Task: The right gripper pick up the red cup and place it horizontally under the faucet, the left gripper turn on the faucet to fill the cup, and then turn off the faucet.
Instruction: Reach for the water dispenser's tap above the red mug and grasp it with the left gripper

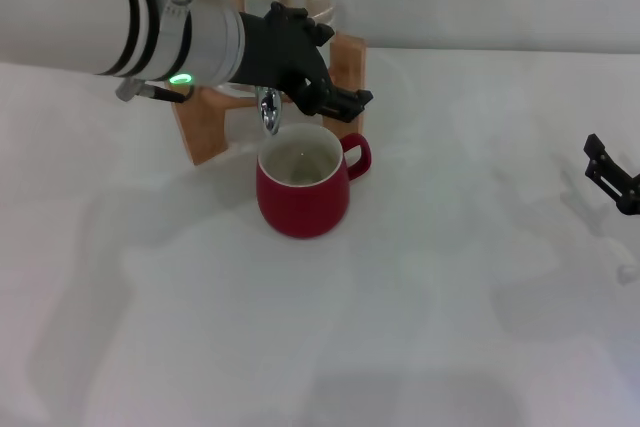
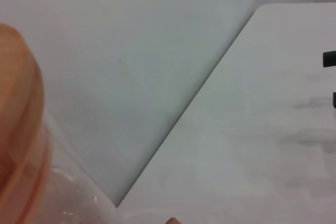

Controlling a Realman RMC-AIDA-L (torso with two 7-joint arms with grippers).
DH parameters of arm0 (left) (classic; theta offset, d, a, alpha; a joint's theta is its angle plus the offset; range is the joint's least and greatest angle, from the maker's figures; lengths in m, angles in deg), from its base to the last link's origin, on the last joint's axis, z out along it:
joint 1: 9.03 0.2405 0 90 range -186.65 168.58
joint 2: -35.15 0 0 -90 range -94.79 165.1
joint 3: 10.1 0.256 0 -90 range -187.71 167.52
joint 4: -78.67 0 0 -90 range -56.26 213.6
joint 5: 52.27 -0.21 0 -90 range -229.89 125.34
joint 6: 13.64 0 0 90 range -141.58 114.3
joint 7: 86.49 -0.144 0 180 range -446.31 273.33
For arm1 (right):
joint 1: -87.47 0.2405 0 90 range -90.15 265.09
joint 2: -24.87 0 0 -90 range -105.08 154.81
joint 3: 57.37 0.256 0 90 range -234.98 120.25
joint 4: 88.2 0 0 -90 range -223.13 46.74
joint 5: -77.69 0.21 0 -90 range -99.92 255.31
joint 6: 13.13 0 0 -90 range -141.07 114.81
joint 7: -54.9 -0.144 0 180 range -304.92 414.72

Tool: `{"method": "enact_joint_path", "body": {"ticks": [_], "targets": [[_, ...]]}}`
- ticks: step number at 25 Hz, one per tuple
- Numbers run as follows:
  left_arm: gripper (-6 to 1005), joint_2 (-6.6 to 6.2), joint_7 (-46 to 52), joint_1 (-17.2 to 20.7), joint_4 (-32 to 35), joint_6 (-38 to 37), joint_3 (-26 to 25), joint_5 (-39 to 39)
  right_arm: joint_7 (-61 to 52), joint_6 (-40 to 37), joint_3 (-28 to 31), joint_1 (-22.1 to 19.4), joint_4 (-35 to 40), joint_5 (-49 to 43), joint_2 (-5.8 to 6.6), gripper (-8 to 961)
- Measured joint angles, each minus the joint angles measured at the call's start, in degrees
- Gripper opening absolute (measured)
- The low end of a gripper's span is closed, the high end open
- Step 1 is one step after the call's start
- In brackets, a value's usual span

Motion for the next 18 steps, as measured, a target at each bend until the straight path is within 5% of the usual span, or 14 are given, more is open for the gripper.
{"method": "enact_joint_path", "body": {"ticks": [18], "targets": [[887, 0.21, -0.2, 1.97, -0.6, -0.1, 0.27, -0.03, 0.0, -0.02, 0.0, 0.03, -0.01, 0.0, 0.0, 866]]}}
